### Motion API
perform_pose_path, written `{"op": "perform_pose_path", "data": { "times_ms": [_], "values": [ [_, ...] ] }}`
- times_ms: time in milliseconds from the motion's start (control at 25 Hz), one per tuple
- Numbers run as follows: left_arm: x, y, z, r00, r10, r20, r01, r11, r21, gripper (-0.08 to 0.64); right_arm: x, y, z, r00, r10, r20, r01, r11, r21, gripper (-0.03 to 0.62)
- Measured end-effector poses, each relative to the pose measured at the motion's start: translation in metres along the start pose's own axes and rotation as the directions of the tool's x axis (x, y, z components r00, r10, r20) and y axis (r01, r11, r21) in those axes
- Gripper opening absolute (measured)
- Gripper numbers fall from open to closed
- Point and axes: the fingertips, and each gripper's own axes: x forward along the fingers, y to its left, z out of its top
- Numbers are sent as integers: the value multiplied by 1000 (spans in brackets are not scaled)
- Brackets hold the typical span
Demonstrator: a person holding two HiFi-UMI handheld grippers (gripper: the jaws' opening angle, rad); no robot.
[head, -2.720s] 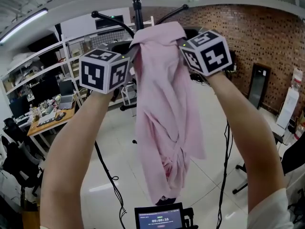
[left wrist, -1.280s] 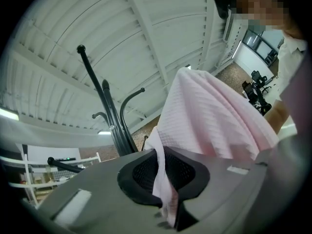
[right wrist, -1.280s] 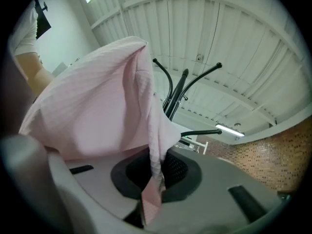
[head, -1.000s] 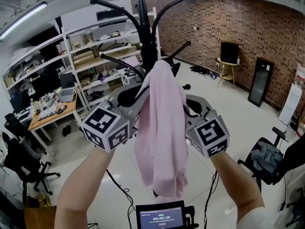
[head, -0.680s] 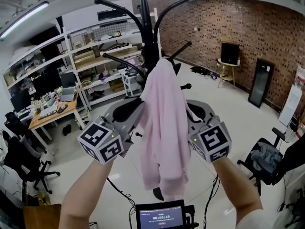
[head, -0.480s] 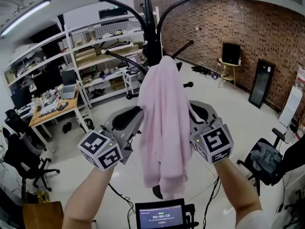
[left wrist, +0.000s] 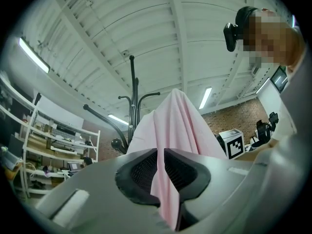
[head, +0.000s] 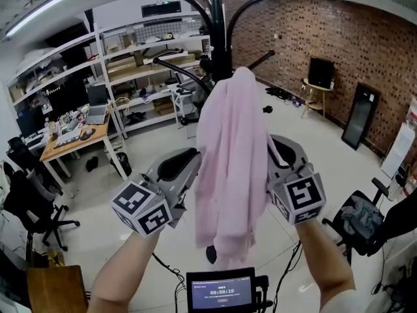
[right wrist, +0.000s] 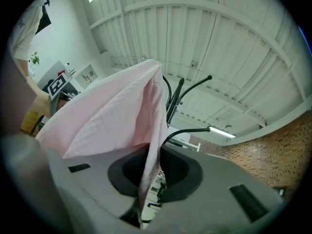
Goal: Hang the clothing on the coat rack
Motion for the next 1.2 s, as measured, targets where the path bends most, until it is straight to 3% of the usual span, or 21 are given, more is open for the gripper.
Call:
{"op": "perform_pose_path", "data": {
  "times_ms": [160,240,560,720,840,1200],
  "values": [
    [-2,-7,-4,1000,4,-5,-4,1000,14,51,-6,-8,-3,999,-40,9,40,999,2,61],
    [-3,-10,-4,1000,8,-2,-8,1000,6,51,-8,-9,-6,999,-38,5,38,999,8,100],
    [-19,-5,-5,998,57,15,-57,998,-27,48,-23,-14,-18,997,-80,-7,80,996,48,100],
    [-22,-6,-9,993,117,-8,-117,992,37,40,-35,-24,-24,994,-107,-10,108,992,63,100],
    [-28,-9,-12,991,135,-5,-134,990,39,40,-43,-28,-29,993,-120,-13,120,988,95,100],
    [-52,-20,-33,983,183,0,-182,982,-53,32,-65,0,-52,999,-16,-40,24,979,204,98]
  ]
}}
